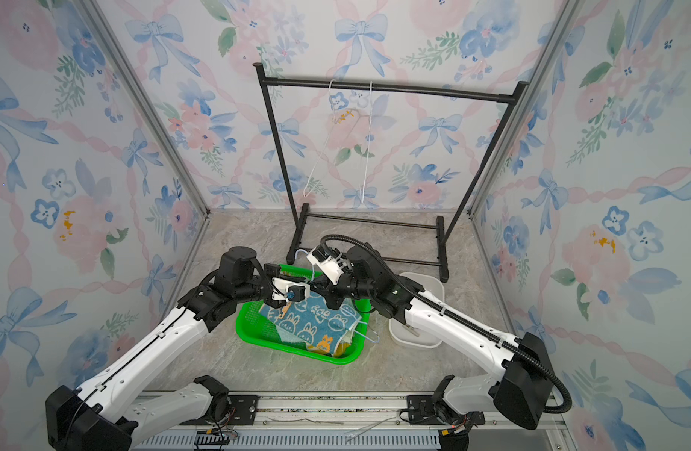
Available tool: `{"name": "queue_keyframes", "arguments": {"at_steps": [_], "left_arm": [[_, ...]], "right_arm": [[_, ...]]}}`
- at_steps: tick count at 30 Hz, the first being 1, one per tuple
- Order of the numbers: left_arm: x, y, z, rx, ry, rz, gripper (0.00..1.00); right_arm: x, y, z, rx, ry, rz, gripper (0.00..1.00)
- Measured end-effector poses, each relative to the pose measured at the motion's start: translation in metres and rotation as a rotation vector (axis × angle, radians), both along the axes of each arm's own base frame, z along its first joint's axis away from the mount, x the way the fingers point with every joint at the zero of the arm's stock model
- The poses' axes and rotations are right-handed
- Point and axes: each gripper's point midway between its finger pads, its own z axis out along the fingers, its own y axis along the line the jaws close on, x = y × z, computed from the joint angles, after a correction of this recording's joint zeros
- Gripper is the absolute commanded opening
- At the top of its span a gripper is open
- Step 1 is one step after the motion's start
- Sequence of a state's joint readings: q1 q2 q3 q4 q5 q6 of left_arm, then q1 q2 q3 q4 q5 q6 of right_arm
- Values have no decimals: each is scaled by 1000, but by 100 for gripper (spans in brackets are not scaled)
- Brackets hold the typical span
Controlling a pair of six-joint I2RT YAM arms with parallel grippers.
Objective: Remove the clothespins securing towels to the hanger
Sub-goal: Remove the clothespin from the hanger.
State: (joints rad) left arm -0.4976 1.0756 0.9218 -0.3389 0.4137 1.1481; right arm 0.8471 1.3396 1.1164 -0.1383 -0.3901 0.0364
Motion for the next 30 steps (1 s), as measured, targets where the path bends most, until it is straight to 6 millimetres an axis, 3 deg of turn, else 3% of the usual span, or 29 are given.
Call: {"name": "queue_keyframes", "arguments": {"at_steps": [2, 5, 9, 14, 22, 30], "left_arm": [[0, 0, 0, 0, 2, -2, 5], [-1, -1, 0, -6, 6, -2, 27], [-3, -1, 5, -23, 9, 0, 43], [-10, 3, 26, -58, -43, 5, 59], [-31, 22, 56, -103, -176, 43, 74], [-59, 45, 22, -64, -208, 75, 82]], "right_arm": [[0, 0, 0, -2, 0, -1, 0], [0, -1, -1, -7, 1, -5, 0], [1, -4, -6, -32, -4, -12, 0], [0, -8, -3, -50, -8, -12, 0], [5, -16, 5, -45, -11, -31, 0], [9, -19, 5, -32, 13, -42, 0]]}}
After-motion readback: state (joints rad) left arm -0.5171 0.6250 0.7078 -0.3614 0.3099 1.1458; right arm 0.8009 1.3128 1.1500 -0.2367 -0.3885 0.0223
